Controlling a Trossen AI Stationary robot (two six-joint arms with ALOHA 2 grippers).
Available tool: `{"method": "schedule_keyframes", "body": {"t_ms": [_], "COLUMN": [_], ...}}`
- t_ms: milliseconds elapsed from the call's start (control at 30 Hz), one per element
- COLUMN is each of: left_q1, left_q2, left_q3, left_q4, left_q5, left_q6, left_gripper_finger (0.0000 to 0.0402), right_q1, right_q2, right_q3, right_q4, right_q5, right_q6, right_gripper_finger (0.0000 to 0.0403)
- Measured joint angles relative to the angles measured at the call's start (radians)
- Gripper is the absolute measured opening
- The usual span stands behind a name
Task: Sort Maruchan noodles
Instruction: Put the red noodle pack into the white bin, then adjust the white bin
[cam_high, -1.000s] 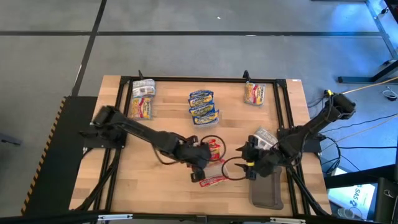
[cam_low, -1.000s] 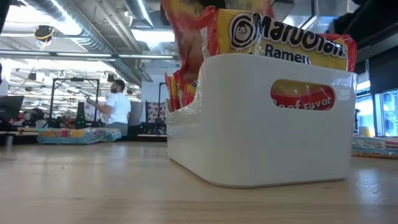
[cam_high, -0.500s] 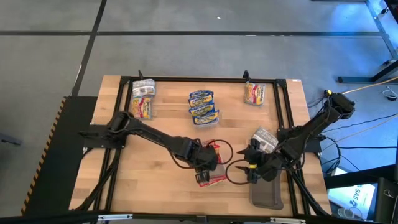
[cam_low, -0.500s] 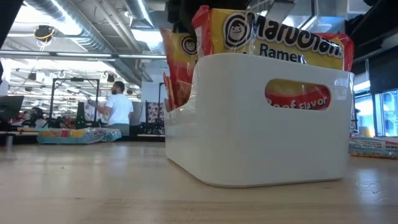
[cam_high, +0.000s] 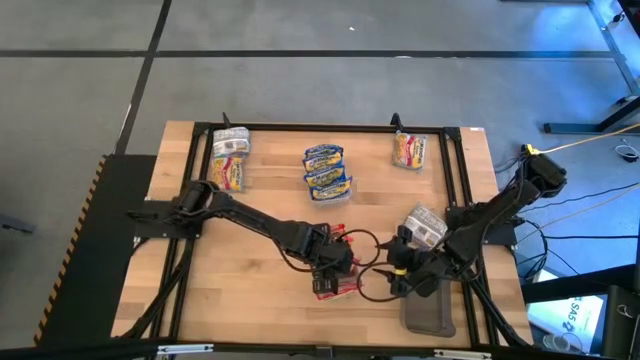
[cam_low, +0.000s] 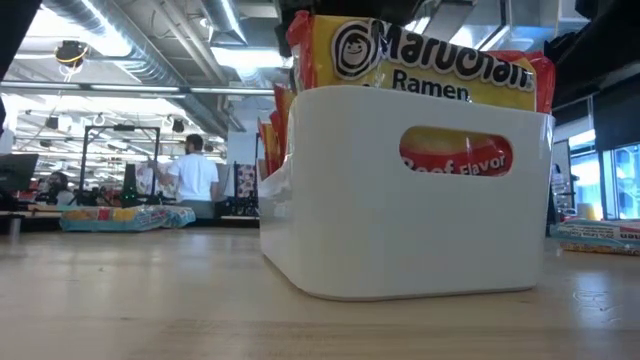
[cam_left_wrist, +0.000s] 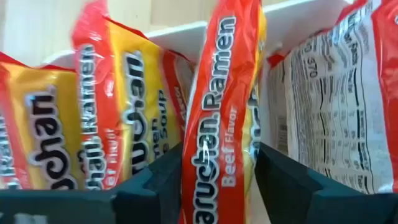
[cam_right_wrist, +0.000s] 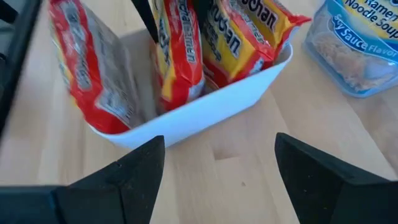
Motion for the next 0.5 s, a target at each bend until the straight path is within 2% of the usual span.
{"method": "schedule_keyframes", "body": {"t_ms": [233,367,500], "left_q1": [-0.023,-0.076,-0.162], "left_q2": [-0.083,-0.129,-0.147], "left_q3": [0.0,0.001,-0.026], "left_q4": [-0.036,-0.128,-0.249], "left_q5": [-0.022,-0.131,-0.165], "left_q6": [-0.018,-0.064,-0.177], "left_gripper_finger": [0.0192,0.019,0.0189], "right_q1": [-0.009,-0.031,-0.058], "right_q2": [0.029,0.032,0.055], "right_q3": [0.0,0.0,0.001], "right_q4": [0.006,0.002,0.007], "right_q5": [0.003,-0.021,-0.057], "right_q6": [-0.01,-0.014,-0.043], "right_gripper_finger": [0.0277,0.0277,0.0277]}}
